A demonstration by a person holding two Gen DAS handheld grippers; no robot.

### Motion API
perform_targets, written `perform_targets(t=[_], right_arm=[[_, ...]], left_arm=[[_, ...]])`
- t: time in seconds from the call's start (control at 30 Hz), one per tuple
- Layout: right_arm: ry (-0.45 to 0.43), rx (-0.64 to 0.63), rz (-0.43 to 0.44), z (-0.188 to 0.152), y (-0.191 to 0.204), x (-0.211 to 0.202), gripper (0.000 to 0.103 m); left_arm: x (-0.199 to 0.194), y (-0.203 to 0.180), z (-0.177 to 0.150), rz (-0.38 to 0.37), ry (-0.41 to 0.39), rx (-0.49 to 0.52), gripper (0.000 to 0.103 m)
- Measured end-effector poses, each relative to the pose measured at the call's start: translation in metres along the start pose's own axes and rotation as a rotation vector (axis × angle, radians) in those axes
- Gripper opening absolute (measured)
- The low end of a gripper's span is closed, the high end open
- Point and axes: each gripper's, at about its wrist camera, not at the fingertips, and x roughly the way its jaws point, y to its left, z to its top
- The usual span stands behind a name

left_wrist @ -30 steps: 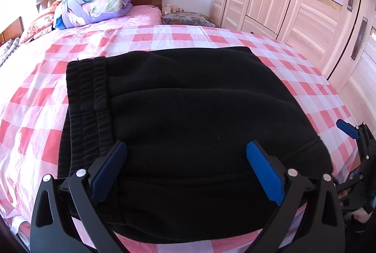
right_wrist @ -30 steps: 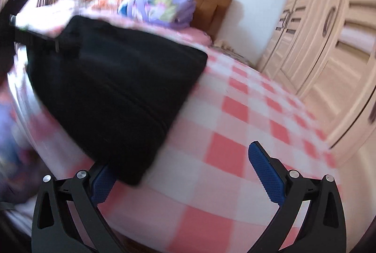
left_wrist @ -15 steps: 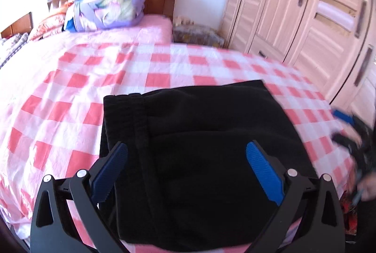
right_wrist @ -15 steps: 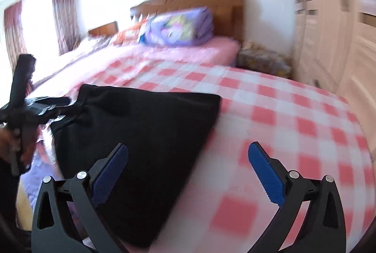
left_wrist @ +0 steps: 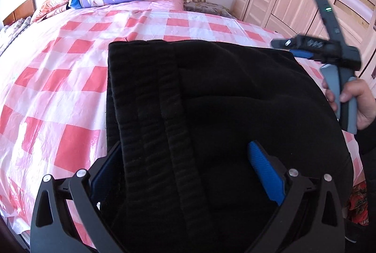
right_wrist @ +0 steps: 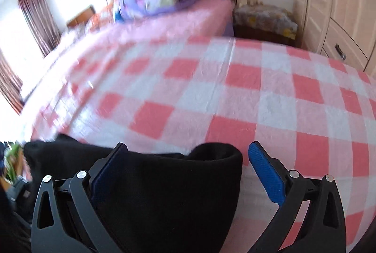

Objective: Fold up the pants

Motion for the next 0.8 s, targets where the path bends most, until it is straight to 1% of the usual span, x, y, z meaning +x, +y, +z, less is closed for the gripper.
perform_targets(t=[0.03, 0.1, 0.13, 0.17, 0.2, 0.23, 0.27, 0.3, 0.33, 0.4, 0.43, 0.5, 0.53, 0.6, 0.7, 0.73, 0.8], right_arm=[[-0.002, -0.006, -0.003, -0.002, 0.001, 0.0, 0.099], [0.078, -0.079, -0.077, -0.003, 0.007, 0.024, 0.099], [0.11, -0.093, -0.074, -0.004, 0.005, 0.035, 0.099], [0.114, -0.069, -0.047, -0.004, 0.001, 0.039, 0.099], [0.096, -0.016, -0.024, -0.002, -0.008, 0.036, 0.099], [0.076, 0.015, -0.028, -0.001, -0.012, 0.032, 0.099], [0.023, 0.071, -0.058, 0.0, -0.019, 0.02, 0.099], [-0.012, 0.104, -0.069, 0.0, -0.023, 0.012, 0.099], [-0.054, 0.153, -0.049, -0.003, -0.029, -0.002, 0.099], [-0.084, 0.209, 0.003, -0.01, -0.035, -0.021, 0.099], [-0.088, 0.213, 0.028, -0.017, -0.033, -0.031, 0.099], [-0.069, 0.16, 0.07, -0.029, -0.022, -0.044, 0.099], [-0.045, 0.107, 0.094, -0.041, -0.011, -0.052, 0.099], [-0.021, 0.046, 0.134, -0.067, 0.002, -0.066, 0.099], [0.029, 0.042, 0.191, -0.102, 0.005, -0.077, 0.099], [0.04, 0.05, 0.188, -0.109, 0.007, -0.078, 0.099], [0.048, 0.078, 0.176, -0.129, 0.002, -0.088, 0.099]], left_arm=[[0.0, 0.0, 0.0, 0.002, -0.002, 0.0, 0.102], [0.0, -0.002, -0.001, 0.007, -0.006, -0.001, 0.102], [0.001, -0.002, 0.0, 0.008, -0.006, -0.001, 0.102], [0.0, -0.002, 0.0, 0.01, -0.006, -0.001, 0.102], [0.001, -0.002, 0.0, 0.012, -0.005, -0.001, 0.102], [0.001, -0.003, 0.001, 0.014, -0.005, -0.002, 0.102], [0.001, -0.003, 0.001, 0.015, -0.006, -0.002, 0.102], [0.001, -0.002, 0.001, 0.014, -0.007, -0.004, 0.102], [0.001, -0.002, 0.001, 0.013, -0.007, -0.006, 0.102], [0.001, -0.003, 0.001, 0.016, -0.006, -0.004, 0.102], [0.001, -0.003, 0.001, 0.017, -0.005, -0.002, 0.102], [0.001, -0.003, 0.001, 0.016, -0.006, -0.002, 0.102], [0.0, -0.003, 0.001, 0.016, -0.006, -0.002, 0.102], [0.001, -0.004, 0.001, 0.019, -0.008, -0.001, 0.102], [-0.002, -0.006, 0.0, 0.032, -0.019, 0.003, 0.102], [-0.004, -0.007, 0.0, 0.038, -0.025, 0.002, 0.102], [-0.017, -0.008, -0.002, 0.059, -0.064, -0.022, 0.101]])
